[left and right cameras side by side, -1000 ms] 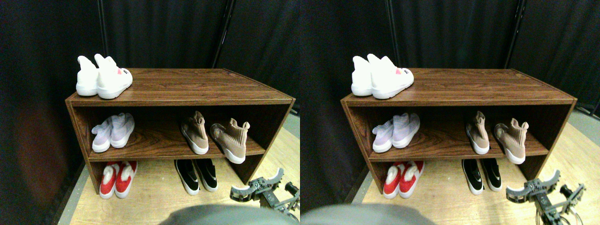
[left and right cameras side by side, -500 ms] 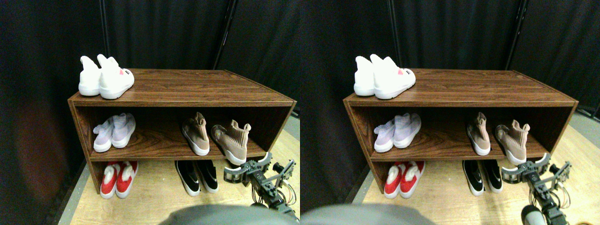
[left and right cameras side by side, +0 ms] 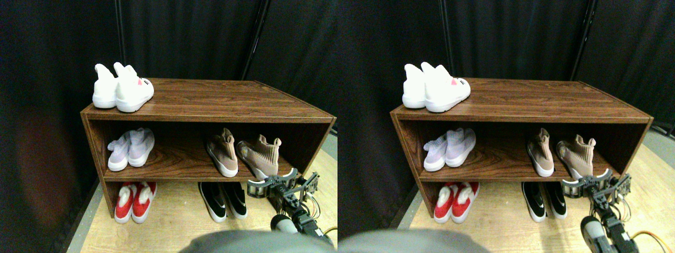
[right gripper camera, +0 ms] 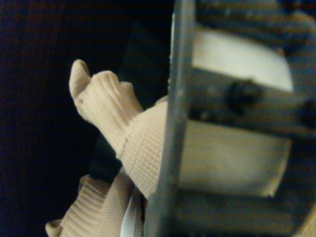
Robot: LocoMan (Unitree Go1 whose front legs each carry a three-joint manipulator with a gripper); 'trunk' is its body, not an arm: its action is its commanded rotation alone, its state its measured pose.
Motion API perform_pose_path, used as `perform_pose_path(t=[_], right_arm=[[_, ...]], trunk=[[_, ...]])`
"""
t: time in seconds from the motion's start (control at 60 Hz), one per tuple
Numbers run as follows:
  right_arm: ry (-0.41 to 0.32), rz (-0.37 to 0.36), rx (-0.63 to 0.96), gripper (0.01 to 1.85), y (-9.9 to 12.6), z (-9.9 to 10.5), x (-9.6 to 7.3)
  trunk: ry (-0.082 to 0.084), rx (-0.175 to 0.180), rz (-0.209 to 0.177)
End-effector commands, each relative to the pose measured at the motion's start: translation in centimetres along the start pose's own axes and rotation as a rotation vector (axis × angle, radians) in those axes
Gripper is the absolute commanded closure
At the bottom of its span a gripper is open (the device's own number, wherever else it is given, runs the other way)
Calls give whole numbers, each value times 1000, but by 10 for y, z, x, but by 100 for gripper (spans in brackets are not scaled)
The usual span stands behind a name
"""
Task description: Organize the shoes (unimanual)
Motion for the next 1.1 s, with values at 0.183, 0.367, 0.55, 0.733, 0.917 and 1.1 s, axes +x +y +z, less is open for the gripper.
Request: perform_pose_path(t=[0.183,0.367,0.55,0.733,0.917,1.1], right_arm=[[-18,27,-11,35,3,3,9],[-20,14,22,29,1,2,13],[-17,6,11,34,3,1,15],[-2,38,-22,30,3,2,8],[5,61,-31,25,9,5,-8],[17,126,-3,30,12,14,-29]], trunk=[[9,-8,17],[8,-9,20],[4,-14,28],[4,-13,27],[2,-8,22],[1,-6,17]])
